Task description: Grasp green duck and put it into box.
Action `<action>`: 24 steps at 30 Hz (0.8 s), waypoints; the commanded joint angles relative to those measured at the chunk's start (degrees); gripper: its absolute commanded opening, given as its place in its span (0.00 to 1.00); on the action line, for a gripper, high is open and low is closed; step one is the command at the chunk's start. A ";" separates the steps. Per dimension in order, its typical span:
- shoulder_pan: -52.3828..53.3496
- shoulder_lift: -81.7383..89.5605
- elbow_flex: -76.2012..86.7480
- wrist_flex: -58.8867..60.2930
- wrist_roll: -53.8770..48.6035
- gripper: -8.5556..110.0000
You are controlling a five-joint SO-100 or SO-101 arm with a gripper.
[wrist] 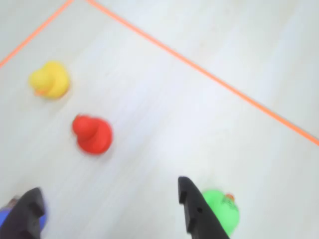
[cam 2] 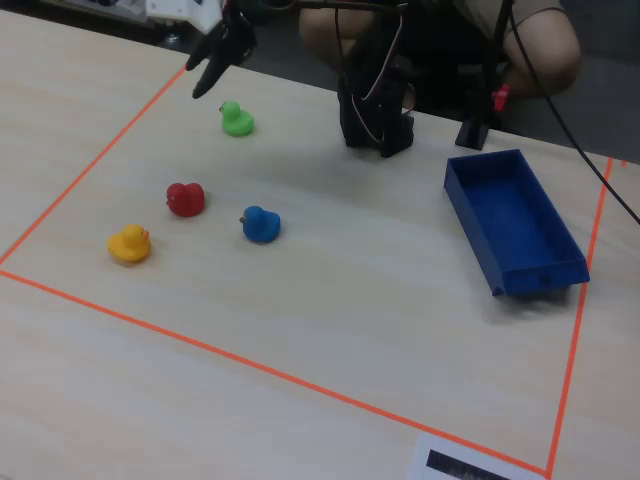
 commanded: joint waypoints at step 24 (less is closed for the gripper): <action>22.85 -12.83 1.67 -17.31 -12.13 0.37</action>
